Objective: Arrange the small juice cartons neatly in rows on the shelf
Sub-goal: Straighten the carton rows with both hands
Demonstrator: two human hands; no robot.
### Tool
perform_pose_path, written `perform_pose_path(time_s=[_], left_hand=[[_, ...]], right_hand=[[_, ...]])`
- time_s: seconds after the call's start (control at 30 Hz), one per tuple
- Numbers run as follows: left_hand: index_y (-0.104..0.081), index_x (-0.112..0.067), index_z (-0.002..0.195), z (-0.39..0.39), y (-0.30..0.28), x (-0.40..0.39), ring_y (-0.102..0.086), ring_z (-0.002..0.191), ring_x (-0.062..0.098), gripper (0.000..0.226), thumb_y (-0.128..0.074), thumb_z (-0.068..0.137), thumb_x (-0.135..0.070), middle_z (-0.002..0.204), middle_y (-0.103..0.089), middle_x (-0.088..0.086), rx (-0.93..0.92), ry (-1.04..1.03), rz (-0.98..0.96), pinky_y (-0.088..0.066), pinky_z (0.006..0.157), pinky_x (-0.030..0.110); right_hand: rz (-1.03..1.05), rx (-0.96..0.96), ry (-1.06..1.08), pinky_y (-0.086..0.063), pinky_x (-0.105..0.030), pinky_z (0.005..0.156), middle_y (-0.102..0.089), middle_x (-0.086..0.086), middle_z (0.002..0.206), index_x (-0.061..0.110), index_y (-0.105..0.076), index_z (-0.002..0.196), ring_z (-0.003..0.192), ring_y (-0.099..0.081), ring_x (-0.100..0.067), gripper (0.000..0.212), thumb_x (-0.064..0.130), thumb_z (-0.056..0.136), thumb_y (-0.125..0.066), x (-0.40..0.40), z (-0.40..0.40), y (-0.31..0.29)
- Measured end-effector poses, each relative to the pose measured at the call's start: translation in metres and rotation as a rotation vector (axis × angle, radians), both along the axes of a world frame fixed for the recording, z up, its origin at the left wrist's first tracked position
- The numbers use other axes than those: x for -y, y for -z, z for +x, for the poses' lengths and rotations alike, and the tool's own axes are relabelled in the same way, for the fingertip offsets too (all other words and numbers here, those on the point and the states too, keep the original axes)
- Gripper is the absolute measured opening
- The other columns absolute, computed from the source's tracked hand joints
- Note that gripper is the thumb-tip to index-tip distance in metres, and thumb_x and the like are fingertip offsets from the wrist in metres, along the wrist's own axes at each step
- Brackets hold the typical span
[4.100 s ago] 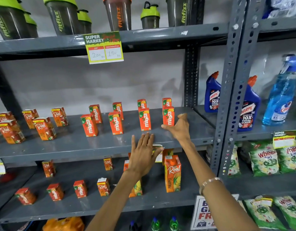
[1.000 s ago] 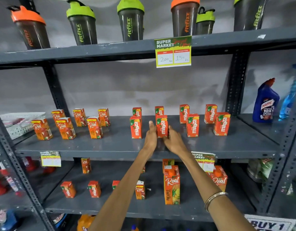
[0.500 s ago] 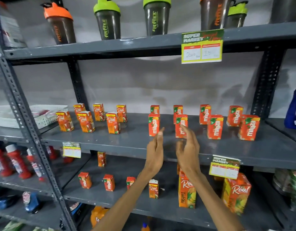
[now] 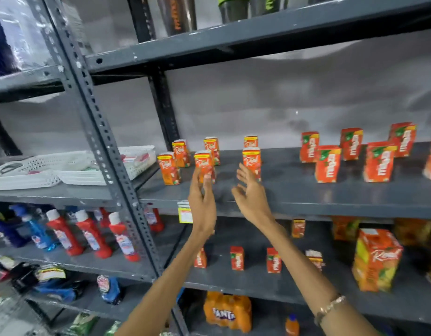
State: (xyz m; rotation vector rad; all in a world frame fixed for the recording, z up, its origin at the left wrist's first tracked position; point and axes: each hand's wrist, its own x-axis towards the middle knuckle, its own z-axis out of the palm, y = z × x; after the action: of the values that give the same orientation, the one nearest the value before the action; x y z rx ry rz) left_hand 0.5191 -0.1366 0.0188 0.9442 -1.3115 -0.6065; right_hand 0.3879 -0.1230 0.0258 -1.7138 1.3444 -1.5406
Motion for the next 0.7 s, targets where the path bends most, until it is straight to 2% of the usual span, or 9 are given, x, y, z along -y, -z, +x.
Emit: perform_pose_path(time_s=[0.07, 0.1, 0.17, 0.2, 0.27, 0.37, 0.53, 0.7], left_hand=[[-0.039, -0.019, 0.151, 0.027, -0.005, 0.02, -0.04, 0.142, 0.007, 0.054, -0.041, 0.105, -0.047, 0.155, -0.045, -0.005, -0.015, -0.038, 0.062, -0.032, 0.119, 0.03], [-0.046, -0.02, 0.145, 0.035, -0.009, 0.03, -0.046, 0.137, 0.009, 0.05, -0.04, 0.105, -0.048, 0.149, -0.051, -0.003, -0.017, -0.042, 0.091, -0.034, 0.116, 0.035], [-0.061, -0.027, 0.11, 0.047, -0.022, 0.043, -0.058, 0.102, 0.003, 0.03, -0.036, 0.107, -0.044, 0.109, -0.064, -0.008, -0.026, 0.005, 0.161, -0.041, 0.098, 0.033], [-0.057, -0.028, 0.091, 0.051, -0.028, 0.046, -0.055, 0.084, 0.003, 0.032, -0.033, 0.107, -0.042, 0.09, -0.059, -0.008, -0.038, 0.031, 0.178, -0.041, 0.088, 0.03], [-0.048, -0.026, 0.074, 0.058, -0.034, 0.054, -0.047, 0.07, 0.005, 0.043, -0.027, 0.108, -0.043, 0.074, -0.05, -0.006, -0.033, 0.103, 0.245, -0.04, 0.076, 0.028], [-0.05, -0.021, 0.065, 0.062, -0.032, 0.066, -0.052, 0.067, 0.01, 0.058, -0.022, 0.106, -0.051, 0.066, -0.054, -0.003, 0.065, 0.186, 0.276, -0.043, 0.077, 0.032], [-0.049, -0.02, 0.062, 0.066, -0.028, 0.081, -0.051, 0.064, 0.009, 0.064, -0.017, 0.104, -0.055, 0.061, -0.054, -0.006, 0.161, 0.258, 0.257, -0.04, 0.079, 0.032], [-0.046, -0.027, 0.056, 0.07, -0.031, 0.079, -0.048, 0.06, 0.004, 0.061, -0.02, 0.106, -0.05, 0.052, -0.05, -0.013, 0.119, 0.301, 0.275, -0.04, 0.081, 0.031]], right_hand=[[0.074, -0.002, 0.014, -0.039, -0.038, 0.115, -0.04, -0.012, 0.156, 0.009, -0.024, 0.156, 0.142, -0.043, -0.024, 0.07, 0.015, 0.095, -0.057, 0.02, 0.031, -0.007], [0.11, -0.015, 0.03, -0.039, -0.042, 0.115, -0.039, -0.015, 0.156, 0.007, -0.022, 0.156, 0.143, -0.042, -0.028, 0.073, 0.021, 0.095, -0.058, 0.027, 0.043, -0.012], [0.174, -0.055, 0.059, -0.041, -0.04, 0.11, -0.046, -0.018, 0.151, 0.003, -0.026, 0.153, 0.138, -0.048, -0.033, 0.072, 0.03, 0.096, -0.058, 0.039, 0.061, -0.022], [0.199, -0.067, 0.07, -0.043, -0.035, 0.103, -0.054, -0.018, 0.144, 0.002, -0.033, 0.149, 0.132, -0.053, -0.034, 0.064, 0.029, 0.097, -0.058, 0.043, 0.068, -0.025], [0.203, -0.102, 0.102, -0.047, -0.035, 0.091, -0.067, -0.015, 0.127, 0.007, -0.049, 0.136, 0.119, -0.062, -0.033, 0.044, 0.026, 0.097, -0.057, 0.051, 0.078, -0.026], [0.172, -0.174, 0.117, -0.054, -0.044, 0.091, -0.074, -0.007, 0.113, 0.014, -0.061, 0.119, 0.109, -0.068, -0.028, 0.027, 0.028, 0.096, -0.058, 0.058, 0.082, -0.021], [0.172, -0.207, 0.138, -0.054, -0.045, 0.093, -0.074, -0.005, 0.112, 0.017, -0.064, 0.119, 0.105, -0.069, -0.024, 0.025, 0.023, 0.096, -0.058, 0.064, 0.086, -0.023], [0.206, -0.213, 0.154, -0.051, -0.039, 0.096, -0.072, -0.005, 0.119, 0.016, -0.061, 0.124, 0.112, -0.067, -0.025, 0.027, 0.02, 0.097, -0.058, 0.07, 0.09, -0.019]])
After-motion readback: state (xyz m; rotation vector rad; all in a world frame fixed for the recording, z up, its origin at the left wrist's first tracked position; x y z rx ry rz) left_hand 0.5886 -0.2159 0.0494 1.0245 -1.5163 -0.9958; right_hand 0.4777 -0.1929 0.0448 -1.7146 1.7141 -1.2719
